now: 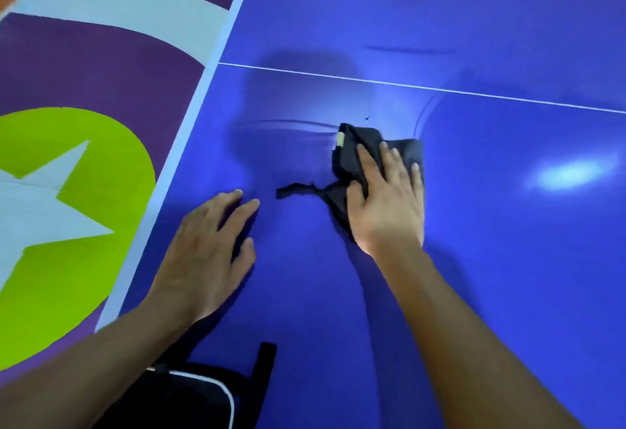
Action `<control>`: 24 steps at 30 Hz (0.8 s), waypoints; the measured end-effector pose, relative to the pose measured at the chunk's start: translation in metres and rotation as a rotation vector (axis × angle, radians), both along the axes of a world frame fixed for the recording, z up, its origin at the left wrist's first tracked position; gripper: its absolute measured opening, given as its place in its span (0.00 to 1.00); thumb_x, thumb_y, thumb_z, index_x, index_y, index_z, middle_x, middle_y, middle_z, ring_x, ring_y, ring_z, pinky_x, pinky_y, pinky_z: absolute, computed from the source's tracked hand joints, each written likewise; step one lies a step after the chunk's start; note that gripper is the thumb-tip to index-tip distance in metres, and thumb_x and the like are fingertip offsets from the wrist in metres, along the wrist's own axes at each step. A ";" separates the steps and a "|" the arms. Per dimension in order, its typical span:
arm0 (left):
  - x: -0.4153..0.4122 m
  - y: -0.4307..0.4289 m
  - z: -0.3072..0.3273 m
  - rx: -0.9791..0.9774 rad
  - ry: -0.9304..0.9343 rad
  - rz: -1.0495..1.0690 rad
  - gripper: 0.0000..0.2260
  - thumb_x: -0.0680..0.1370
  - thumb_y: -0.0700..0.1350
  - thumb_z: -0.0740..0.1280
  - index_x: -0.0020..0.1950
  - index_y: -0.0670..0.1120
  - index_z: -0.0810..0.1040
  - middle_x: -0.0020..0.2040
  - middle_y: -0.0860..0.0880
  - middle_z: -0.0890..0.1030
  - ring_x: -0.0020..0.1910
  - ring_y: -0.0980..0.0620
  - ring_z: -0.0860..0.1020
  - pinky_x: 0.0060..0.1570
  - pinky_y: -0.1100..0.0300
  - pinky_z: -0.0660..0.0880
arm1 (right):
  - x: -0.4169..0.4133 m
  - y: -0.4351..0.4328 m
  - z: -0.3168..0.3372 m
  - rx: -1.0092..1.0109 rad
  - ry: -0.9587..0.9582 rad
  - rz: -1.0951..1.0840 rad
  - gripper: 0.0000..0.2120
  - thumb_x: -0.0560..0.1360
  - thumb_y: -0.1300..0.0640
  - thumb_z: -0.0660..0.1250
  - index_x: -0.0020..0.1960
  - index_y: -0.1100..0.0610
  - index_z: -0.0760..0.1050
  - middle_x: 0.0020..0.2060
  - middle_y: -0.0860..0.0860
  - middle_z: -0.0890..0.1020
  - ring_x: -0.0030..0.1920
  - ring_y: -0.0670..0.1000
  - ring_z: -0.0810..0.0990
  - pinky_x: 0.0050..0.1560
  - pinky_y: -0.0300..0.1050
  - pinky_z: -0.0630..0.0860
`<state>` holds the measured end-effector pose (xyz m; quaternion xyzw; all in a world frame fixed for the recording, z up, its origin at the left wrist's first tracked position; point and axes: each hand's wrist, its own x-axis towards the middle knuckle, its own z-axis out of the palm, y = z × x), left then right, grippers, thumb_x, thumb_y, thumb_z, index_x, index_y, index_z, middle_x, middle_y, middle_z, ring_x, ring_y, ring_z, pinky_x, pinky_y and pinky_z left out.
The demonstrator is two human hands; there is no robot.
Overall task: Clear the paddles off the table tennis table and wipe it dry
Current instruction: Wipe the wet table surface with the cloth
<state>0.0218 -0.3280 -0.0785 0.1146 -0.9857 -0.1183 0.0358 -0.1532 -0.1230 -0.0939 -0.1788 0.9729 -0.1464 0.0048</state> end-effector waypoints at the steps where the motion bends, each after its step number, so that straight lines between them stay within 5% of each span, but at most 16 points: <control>1: -0.007 -0.003 -0.004 -0.014 0.005 -0.009 0.25 0.79 0.53 0.55 0.74 0.44 0.72 0.74 0.42 0.70 0.72 0.40 0.70 0.71 0.43 0.68 | -0.012 0.024 0.000 0.009 0.003 -0.087 0.29 0.81 0.45 0.52 0.82 0.45 0.57 0.82 0.50 0.57 0.82 0.49 0.51 0.81 0.52 0.41; 5: -0.015 -0.011 -0.014 -0.030 0.021 -0.021 0.25 0.81 0.53 0.55 0.78 0.49 0.67 0.79 0.46 0.65 0.78 0.43 0.63 0.77 0.45 0.59 | -0.062 0.084 0.008 0.006 -0.019 -0.449 0.29 0.81 0.46 0.56 0.82 0.48 0.59 0.82 0.53 0.57 0.82 0.52 0.52 0.81 0.55 0.42; 9: -0.015 -0.008 -0.016 0.024 0.012 0.011 0.25 0.81 0.53 0.55 0.79 0.52 0.65 0.80 0.49 0.63 0.80 0.48 0.59 0.78 0.47 0.58 | -0.093 0.066 0.008 0.027 -0.089 -0.590 0.30 0.82 0.45 0.51 0.83 0.47 0.54 0.83 0.54 0.51 0.83 0.53 0.46 0.80 0.60 0.40; 20: -0.012 -0.011 -0.017 0.054 0.035 0.027 0.23 0.82 0.52 0.56 0.78 0.51 0.68 0.80 0.50 0.63 0.80 0.50 0.58 0.76 0.45 0.61 | -0.072 -0.211 0.004 0.038 -0.029 0.440 0.28 0.82 0.45 0.53 0.82 0.43 0.56 0.83 0.53 0.52 0.83 0.52 0.47 0.80 0.58 0.39; 24: -0.012 -0.018 -0.016 0.068 0.026 0.034 0.22 0.82 0.52 0.57 0.76 0.50 0.70 0.79 0.49 0.66 0.80 0.50 0.58 0.76 0.45 0.62 | -0.052 -0.246 -0.001 -0.025 -0.042 0.607 0.27 0.82 0.46 0.55 0.81 0.42 0.59 0.83 0.52 0.55 0.82 0.51 0.49 0.80 0.57 0.39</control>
